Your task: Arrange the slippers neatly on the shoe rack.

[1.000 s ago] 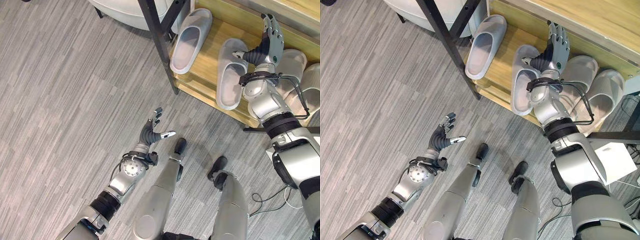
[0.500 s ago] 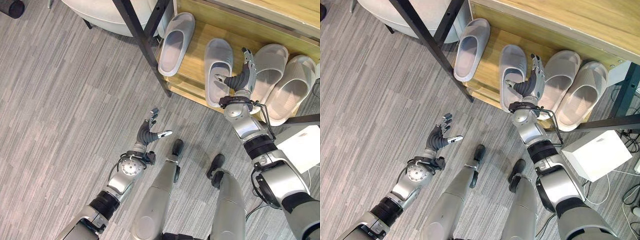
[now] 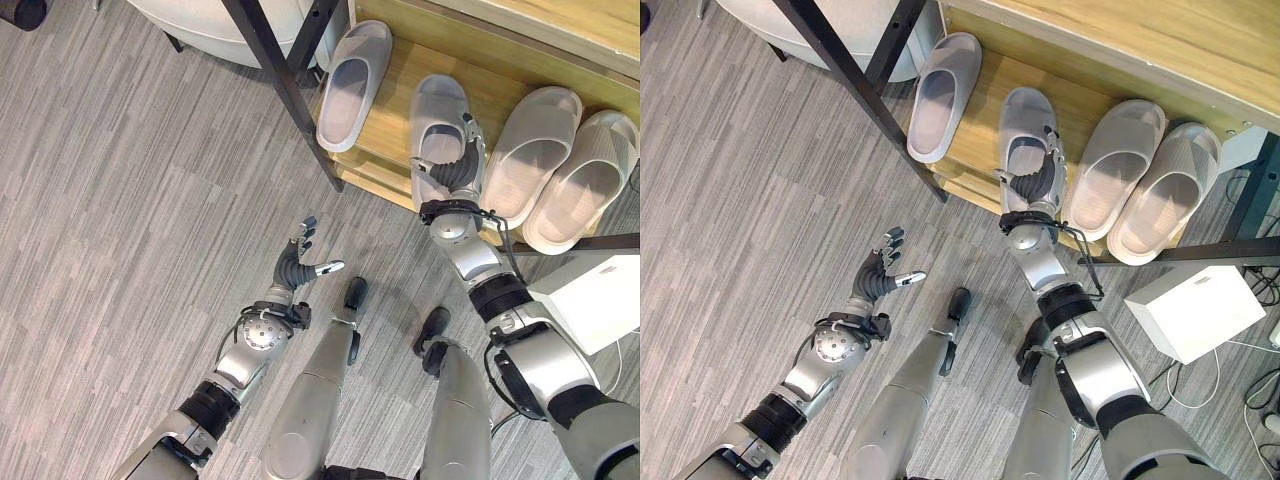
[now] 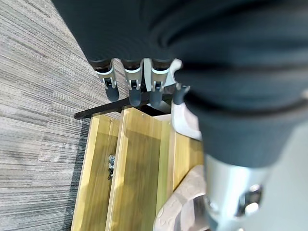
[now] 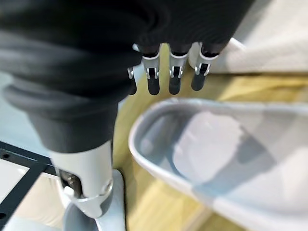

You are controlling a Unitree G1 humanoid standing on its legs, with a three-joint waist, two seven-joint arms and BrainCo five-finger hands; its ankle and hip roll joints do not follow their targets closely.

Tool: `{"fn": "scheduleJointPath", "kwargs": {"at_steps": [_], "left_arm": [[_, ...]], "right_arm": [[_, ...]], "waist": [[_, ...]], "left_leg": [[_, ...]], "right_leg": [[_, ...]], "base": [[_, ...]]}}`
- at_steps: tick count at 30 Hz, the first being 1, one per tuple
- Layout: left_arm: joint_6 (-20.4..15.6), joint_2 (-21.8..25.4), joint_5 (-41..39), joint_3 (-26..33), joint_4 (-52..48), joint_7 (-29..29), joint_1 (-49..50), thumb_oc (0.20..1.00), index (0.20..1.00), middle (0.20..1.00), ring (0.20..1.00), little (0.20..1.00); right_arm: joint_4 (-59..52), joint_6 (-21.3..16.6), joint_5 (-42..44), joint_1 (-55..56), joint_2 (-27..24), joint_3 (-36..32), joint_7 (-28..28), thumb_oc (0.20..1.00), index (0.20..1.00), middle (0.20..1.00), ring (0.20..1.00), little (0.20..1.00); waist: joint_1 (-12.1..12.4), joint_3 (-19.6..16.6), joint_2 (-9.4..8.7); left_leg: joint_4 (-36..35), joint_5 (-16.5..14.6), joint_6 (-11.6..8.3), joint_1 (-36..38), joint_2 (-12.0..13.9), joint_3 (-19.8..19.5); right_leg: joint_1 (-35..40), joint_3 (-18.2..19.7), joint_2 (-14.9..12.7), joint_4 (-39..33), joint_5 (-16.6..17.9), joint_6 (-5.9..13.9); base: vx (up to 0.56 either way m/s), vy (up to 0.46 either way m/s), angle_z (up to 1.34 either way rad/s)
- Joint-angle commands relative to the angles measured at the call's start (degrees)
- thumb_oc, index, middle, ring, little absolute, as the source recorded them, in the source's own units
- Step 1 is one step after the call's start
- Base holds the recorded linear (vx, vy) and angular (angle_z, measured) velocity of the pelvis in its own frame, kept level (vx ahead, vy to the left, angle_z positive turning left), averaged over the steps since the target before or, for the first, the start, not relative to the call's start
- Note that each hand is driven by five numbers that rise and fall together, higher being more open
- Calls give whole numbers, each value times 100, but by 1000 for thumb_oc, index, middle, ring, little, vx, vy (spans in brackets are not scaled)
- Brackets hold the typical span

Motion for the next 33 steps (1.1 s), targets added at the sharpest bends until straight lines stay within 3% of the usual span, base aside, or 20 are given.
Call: {"fn": "scheduleJointPath", "kwargs": {"at_steps": [1,5,7,8,12,17,26,33], "left_arm": [[-178,-35,79,-20,-162,88,-69,1000,1000,1000,1000,1000],[-165,-1,82,-69,-127,92,-95,1000,1000,1000,1000,1000],[-125,17,65,-159,-75,114,-152,1000,1000,1000,1000,1000],[-126,19,64,-159,-73,115,-154,1000,1000,1000,1000,1000],[-64,68,35,-285,-5,36,-260,1000,1000,1000,1000,1000],[-61,85,1,-383,0,-67,-264,1000,1000,1000,1000,1000],[-43,103,-88,-489,-47,-203,-199,1000,1000,1000,1000,1000],[-56,104,-84,-542,-95,-250,-224,1000,1000,1000,1000,1000]], "right_arm": [[43,-427,514,-333,-32,-115,63,1000,1000,1000,1000,1000],[312,-556,1053,-446,91,-174,153,1000,1000,1000,1000,1000],[582,-816,2177,-581,363,-337,287,1000,1000,1000,1000,1000],[598,-825,2192,-591,360,-337,297,1000,1000,1000,1000,1000],[822,-1253,3851,-846,692,-503,663,1000,1000,1000,1000,1000],[936,-1604,5098,-1281,702,-677,948,1000,1000,1000,1000,1000],[948,-1908,5794,-1877,75,-850,963,1000,1000,1000,1000,1000],[1085,-1924,5947,-2015,-326,-911,1004,1000,1000,1000,1000,1000]], "waist": [[110,95,192],[152,78,196],[204,66,200],[205,67,197],[311,44,233],[457,3,293],[620,-27,340],[668,-16,372]], "left_leg": [[200,-1259,288,331,-162,3],[190,-1257,290,293,-159,9],[184,-1254,284,272,-164,7],[182,-1253,283,272,-163,8],[160,-1241,265,255,-176,-4],[141,-1223,252,234,-198,-49],[55,-1181,238,230,-243,-136],[41,-1174,241,186,-264,-151]], "right_leg": [[700,-30,10,-86,-631,136],[655,-31,9,-81,-627,134],[631,-37,11,-84,-622,136],[631,-37,12,-86,-622,135],[613,-80,-10,-81,-619,136],[606,-126,-46,-63,-624,143],[641,-219,-78,-99,-627,162],[604,-247,-115,-106,-620,172]], "base": [[0,0,0],[0,0,0],[0,0,0],[0,0,0],[0,0,0],[10,-4,2],[21,-8,9],[17,-5,4]]}}
